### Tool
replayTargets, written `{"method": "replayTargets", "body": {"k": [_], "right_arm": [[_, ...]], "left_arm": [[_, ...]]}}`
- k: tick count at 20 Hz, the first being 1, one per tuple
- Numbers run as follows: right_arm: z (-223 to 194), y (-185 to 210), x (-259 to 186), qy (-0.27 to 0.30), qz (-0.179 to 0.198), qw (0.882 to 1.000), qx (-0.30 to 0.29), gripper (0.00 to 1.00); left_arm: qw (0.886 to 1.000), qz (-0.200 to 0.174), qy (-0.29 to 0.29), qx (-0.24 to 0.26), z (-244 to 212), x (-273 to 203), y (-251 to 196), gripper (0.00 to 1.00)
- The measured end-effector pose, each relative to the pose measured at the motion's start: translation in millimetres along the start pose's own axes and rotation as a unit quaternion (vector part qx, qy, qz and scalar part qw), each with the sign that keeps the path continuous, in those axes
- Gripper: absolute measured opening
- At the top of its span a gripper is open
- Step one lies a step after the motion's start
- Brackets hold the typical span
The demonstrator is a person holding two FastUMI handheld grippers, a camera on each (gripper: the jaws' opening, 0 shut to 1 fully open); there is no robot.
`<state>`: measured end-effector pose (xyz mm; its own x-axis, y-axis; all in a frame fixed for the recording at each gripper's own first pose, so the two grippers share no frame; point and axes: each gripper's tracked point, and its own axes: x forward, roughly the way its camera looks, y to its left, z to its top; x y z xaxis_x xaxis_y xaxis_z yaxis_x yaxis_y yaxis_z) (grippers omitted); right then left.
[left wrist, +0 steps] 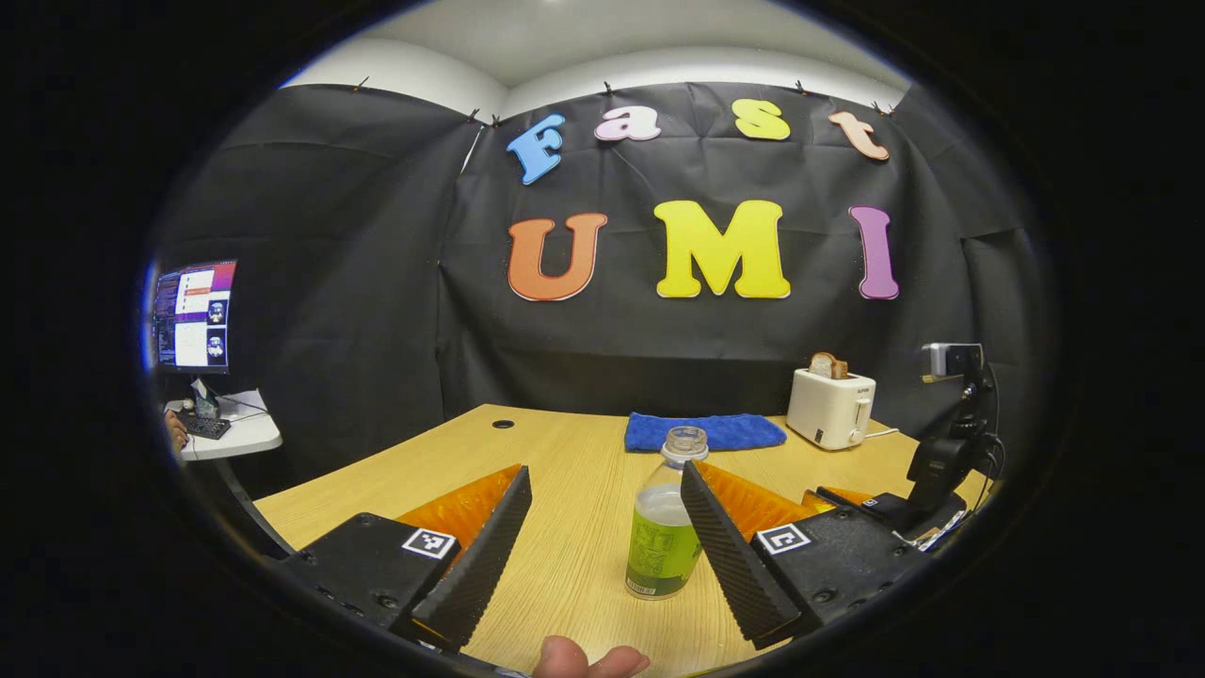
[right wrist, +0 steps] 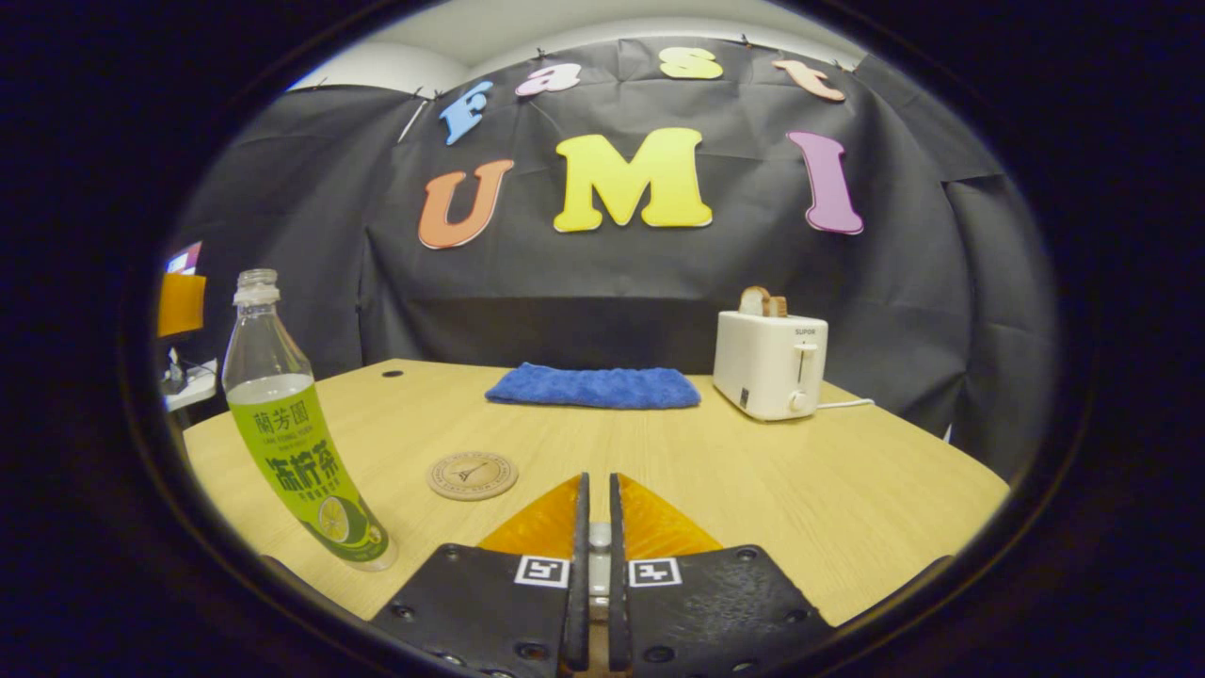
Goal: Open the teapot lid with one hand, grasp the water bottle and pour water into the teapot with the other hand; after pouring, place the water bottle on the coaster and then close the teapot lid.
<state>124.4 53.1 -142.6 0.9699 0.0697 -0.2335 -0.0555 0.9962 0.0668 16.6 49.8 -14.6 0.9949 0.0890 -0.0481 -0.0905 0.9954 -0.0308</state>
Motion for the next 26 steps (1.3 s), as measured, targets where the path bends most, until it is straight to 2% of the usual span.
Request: {"method": "replayTargets", "body": {"k": [1, 3, 9, 13, 17, 26], "right_arm": [[0, 0, 1, -0.001, 0.000, 1.000, -0.004, 0.09], [-1, 0, 0, -0.001, 0.002, 1.000, -0.001, 0.00], [10, -2, -2, -0.010, 0.015, 1.000, 0.014, 0.00], [25, -5, -4, -0.021, 0.015, 0.999, 0.022, 0.00], [38, -4, -18, -0.026, 0.026, 0.999, 0.023, 0.00], [60, -22, -52, -0.045, 0.027, 0.999, 0.005, 0.00]], "left_arm": [[1.000, 0.000, 0.002, 0.000, -1, 1, -1, 1.00], [1.000, 0.000, 0.002, -0.002, -2, 0, -2, 1.00], [1.000, -0.017, 0.014, -0.010, -25, -1, -13, 1.00], [0.999, -0.024, 0.039, -0.011, -55, 1, -16, 1.00], [0.995, -0.043, 0.077, -0.038, -88, 1, -30, 1.00], [0.995, -0.058, 0.082, -0.027, -105, 29, -46, 1.00]]}}
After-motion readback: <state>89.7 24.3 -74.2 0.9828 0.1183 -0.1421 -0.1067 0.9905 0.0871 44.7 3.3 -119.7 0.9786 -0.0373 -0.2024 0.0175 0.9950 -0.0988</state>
